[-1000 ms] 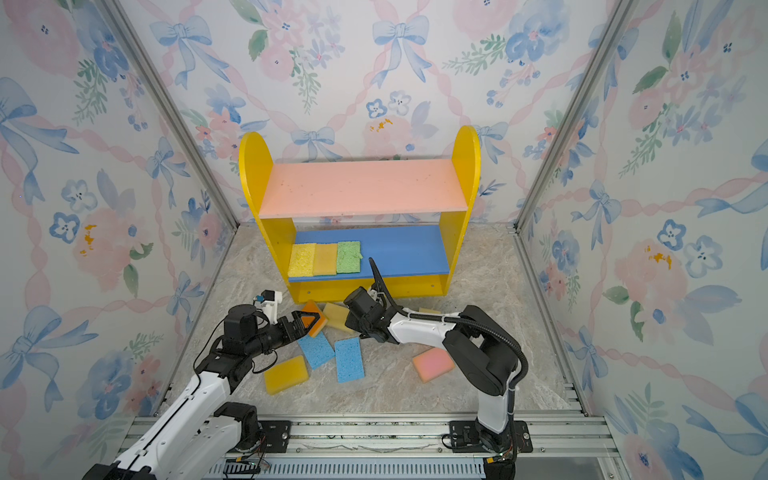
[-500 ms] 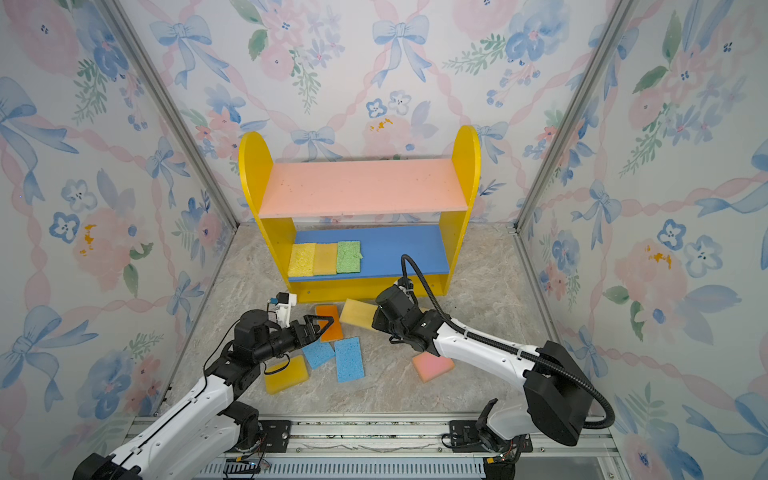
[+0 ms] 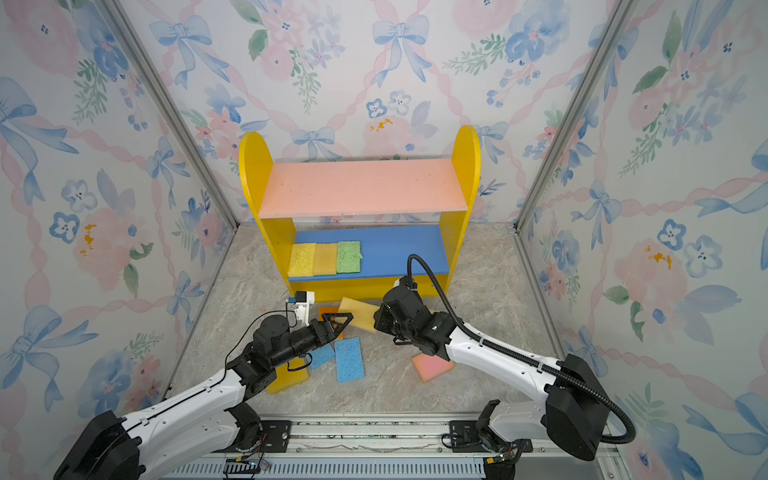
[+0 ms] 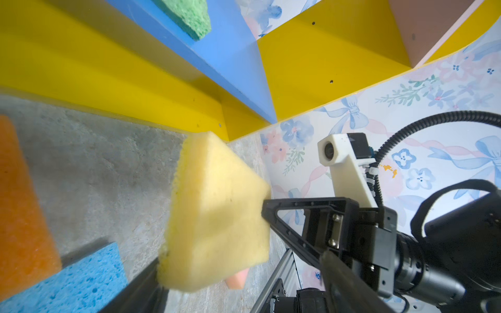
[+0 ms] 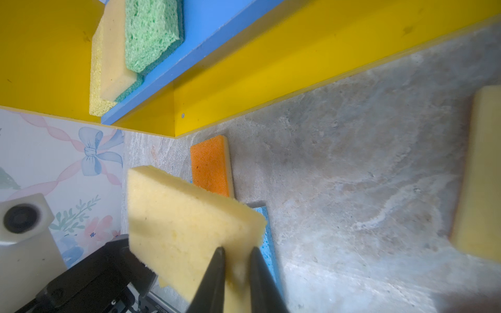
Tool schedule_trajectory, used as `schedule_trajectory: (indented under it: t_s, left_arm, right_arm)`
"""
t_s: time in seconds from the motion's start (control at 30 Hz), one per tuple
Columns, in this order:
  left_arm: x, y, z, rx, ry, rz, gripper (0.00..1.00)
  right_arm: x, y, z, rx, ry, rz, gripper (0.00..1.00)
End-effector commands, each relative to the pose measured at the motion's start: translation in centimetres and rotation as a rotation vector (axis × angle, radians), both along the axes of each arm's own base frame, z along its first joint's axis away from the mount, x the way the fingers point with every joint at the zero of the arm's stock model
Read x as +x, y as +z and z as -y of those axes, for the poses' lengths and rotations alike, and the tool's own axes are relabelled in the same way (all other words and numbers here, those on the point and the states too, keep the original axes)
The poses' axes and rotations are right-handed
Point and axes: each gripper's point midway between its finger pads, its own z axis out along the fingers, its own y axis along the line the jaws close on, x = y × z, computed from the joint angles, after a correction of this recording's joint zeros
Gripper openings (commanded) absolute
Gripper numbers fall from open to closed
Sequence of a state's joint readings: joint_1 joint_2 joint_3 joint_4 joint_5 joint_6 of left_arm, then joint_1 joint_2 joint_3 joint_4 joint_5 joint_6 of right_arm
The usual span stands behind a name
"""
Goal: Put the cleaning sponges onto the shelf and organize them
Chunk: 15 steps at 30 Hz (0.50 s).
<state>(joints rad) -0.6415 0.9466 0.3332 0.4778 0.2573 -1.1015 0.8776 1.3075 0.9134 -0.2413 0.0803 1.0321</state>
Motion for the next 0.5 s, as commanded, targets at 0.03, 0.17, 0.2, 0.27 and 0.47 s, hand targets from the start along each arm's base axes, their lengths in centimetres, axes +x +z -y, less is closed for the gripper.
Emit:
schedule_trajectory:
  t_s: [0.03,0.17,0.2,0.27,0.47]
  left_arm:
    - [1.0,1.9,0.5,-0.028,0.02,0.046,0.67]
    - [1.2,1.5,0.6,-0.017,0.021,0.038,0.48]
    - [1.2,1.5,0.7,-0.016,0.018,0.039,0.44]
    - [1.2,1.6,0.8,-0.01,0.012,0.043,0.36]
    - [1.4,1.5,1.2,0.076,-0.082,0.08,0.3]
  right_arm:
    - [-0.6,0.7,0.3,0.032,0.013,0.001,0.21]
    - [-0.9,0.8,0.6,0.029,0.02,0.011,0.25]
    - [-0.9,0.9,0.6,0.026,0.025,0.013,0.26]
    - [-1.0,1.1,0.5,0.017,0.053,0.028,0.35]
    - [-1.1,3.0,2.7,-0.135,0.143,0.141,0.76]
